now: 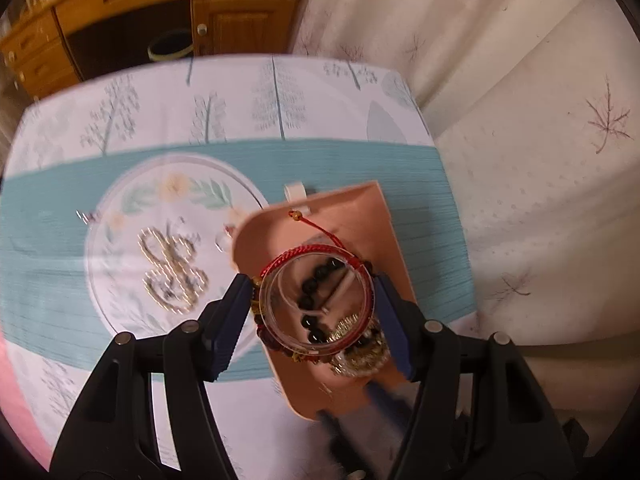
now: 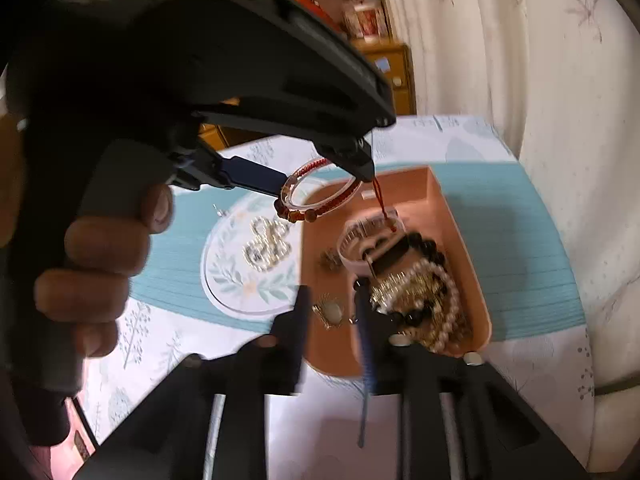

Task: Organize jewelry
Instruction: 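Carry the bracelet and brooch into the pink box and open both grippers, then grasp the small ring with the left gripper while the right grasps the pearl necklace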

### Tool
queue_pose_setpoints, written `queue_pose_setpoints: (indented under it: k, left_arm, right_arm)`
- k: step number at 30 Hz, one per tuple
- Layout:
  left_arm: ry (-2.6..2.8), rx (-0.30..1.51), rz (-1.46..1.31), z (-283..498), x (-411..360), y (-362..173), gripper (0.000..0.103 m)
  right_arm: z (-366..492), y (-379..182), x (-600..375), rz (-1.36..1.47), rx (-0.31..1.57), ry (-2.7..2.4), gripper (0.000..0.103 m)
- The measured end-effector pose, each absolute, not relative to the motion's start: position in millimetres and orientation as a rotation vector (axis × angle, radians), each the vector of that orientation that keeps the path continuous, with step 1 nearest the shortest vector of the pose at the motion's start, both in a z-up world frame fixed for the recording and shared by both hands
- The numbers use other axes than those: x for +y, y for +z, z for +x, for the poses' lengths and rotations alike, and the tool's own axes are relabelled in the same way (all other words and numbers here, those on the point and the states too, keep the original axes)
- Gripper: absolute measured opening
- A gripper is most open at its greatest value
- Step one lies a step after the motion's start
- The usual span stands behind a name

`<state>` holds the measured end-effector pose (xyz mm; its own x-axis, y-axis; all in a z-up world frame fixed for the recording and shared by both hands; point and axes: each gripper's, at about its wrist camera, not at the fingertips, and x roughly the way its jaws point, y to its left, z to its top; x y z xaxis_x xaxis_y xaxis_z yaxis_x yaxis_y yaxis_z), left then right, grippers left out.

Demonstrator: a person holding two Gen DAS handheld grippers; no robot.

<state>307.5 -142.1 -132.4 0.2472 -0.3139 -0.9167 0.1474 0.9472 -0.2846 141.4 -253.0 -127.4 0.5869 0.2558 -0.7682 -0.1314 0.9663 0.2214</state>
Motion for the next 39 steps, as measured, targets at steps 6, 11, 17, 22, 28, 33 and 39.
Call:
queue_pose_setpoints:
  k: [6, 11, 17, 22, 28, 33, 39]
  left_arm:
    - [-0.195, 1.266, -0.133, 306, -126, -134, 0.069]
    - [-0.171, 1.267, -0.14, 307, -108, -134, 0.07]
    - [-0.165, 1.263, -0.125, 304, -84, -132, 0.071]
    - [-0.163, 1.264, -0.106, 302, -58, -137, 0.071]
    - [-0.136, 1.287, -0.094, 304, -18, -154, 0.071]
    - [-0.107, 1.267, -0.082, 312, 22, -167, 0.071]
    - [-0.13, 1.172, -0.077, 330, 61, -182, 0.07]
  right_arm:
    - [143, -121, -259, 0.184, 0.911, 0.259, 0.062]
    - [147, -121, -254, 0.206, 0.926, 0.259, 0.062]
    - [151, -127, -232, 0.219, 0.954, 0.248, 0.062]
    - [156, -137, -207, 0.226, 0.972, 0.246, 0.062]
    - [170, -154, -174, 0.25, 1.015, 0.233, 0.062]
    - [182, -170, -146, 0.267, 1.05, 0.189, 0.062]
    - [203, -191, -106, 0.255, 1.056, 0.088, 0.062]
